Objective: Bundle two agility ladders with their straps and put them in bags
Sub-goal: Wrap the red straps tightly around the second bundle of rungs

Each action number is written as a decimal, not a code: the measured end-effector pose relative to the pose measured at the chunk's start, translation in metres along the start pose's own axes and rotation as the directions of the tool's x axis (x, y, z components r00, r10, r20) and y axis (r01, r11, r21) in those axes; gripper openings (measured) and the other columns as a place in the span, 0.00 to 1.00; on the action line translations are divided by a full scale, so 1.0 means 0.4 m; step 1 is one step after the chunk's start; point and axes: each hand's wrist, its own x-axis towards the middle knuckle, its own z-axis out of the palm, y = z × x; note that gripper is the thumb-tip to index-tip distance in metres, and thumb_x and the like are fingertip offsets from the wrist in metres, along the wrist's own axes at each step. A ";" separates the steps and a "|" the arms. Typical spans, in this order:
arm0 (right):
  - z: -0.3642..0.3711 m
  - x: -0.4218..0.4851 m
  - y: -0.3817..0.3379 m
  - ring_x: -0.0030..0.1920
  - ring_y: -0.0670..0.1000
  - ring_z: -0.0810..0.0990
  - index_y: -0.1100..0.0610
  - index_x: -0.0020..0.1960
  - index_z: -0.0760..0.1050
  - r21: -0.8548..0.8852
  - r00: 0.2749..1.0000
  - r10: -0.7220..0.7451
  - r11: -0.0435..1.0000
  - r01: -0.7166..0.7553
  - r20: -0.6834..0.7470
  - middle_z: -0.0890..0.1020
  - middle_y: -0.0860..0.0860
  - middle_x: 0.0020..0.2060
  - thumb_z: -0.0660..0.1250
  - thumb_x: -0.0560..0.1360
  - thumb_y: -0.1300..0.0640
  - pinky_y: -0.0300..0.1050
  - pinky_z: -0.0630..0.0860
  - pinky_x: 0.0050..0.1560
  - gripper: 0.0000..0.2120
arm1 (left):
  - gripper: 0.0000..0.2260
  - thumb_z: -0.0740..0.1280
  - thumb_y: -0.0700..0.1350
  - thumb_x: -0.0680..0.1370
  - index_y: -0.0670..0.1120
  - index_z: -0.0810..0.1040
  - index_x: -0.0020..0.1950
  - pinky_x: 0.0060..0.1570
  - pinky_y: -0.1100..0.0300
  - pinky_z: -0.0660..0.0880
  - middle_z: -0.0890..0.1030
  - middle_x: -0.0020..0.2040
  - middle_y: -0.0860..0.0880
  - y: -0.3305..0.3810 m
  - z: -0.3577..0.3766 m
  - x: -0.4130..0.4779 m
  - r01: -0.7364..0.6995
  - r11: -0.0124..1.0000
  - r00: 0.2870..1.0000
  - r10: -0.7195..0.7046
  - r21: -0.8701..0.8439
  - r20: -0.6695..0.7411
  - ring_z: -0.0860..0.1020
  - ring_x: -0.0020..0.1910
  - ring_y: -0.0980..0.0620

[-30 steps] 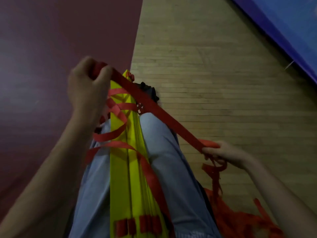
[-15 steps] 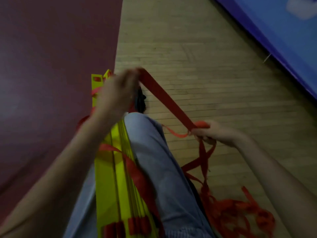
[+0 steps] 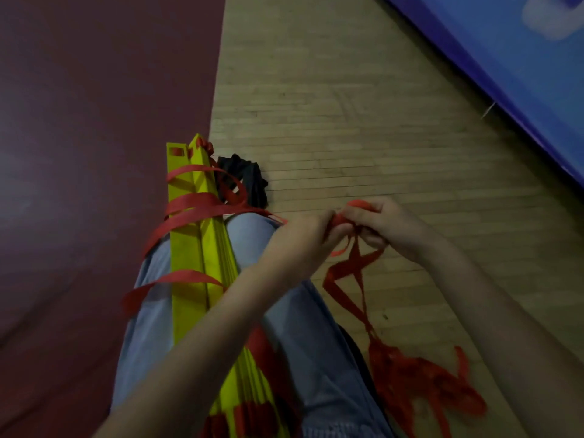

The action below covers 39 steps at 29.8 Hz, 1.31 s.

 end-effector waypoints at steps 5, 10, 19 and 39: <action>-0.064 -0.051 0.128 0.22 0.42 0.65 0.59 0.46 0.77 -0.115 0.961 0.272 0.957 -0.266 0.040 0.73 0.45 0.24 0.65 0.67 0.47 0.32 0.61 0.22 0.16 | 0.12 0.56 0.48 0.81 0.46 0.75 0.44 0.34 0.60 0.74 0.75 0.35 0.48 -0.057 -0.146 -0.011 0.054 0.911 0.895 -0.226 -0.409 -0.385 0.76 0.32 0.55; -0.097 -0.093 0.248 0.21 0.43 0.64 0.65 0.48 0.76 -0.151 0.893 0.401 0.888 -0.433 -0.204 0.68 0.48 0.24 0.65 0.75 0.54 0.33 0.59 0.22 0.13 | 0.18 0.62 0.52 0.69 0.45 0.77 0.53 0.47 0.58 0.73 0.79 0.48 0.43 -0.147 -0.336 -0.031 0.088 0.900 0.617 -0.385 -0.426 -0.686 0.77 0.46 0.50; -0.019 0.018 -0.050 0.20 0.42 0.63 0.52 0.37 0.81 -0.063 0.998 -0.048 0.997 0.046 -0.042 0.70 0.45 0.21 0.67 0.68 0.48 0.34 0.56 0.20 0.09 | 0.19 0.57 0.53 0.80 0.47 0.66 0.68 0.46 0.55 0.74 0.79 0.47 0.47 0.034 -0.038 0.020 -0.040 0.997 0.999 0.040 0.066 0.002 0.77 0.46 0.49; -0.024 -0.015 -0.089 0.19 0.41 0.64 0.52 0.37 0.75 -0.137 0.999 -0.051 0.989 0.051 0.008 0.70 0.43 0.19 0.64 0.72 0.51 0.33 0.59 0.22 0.07 | 0.08 0.57 0.50 0.80 0.50 0.73 0.53 0.42 0.58 0.76 0.79 0.43 0.47 0.037 -0.060 0.017 0.019 0.986 0.994 0.000 -0.165 0.113 0.77 0.38 0.53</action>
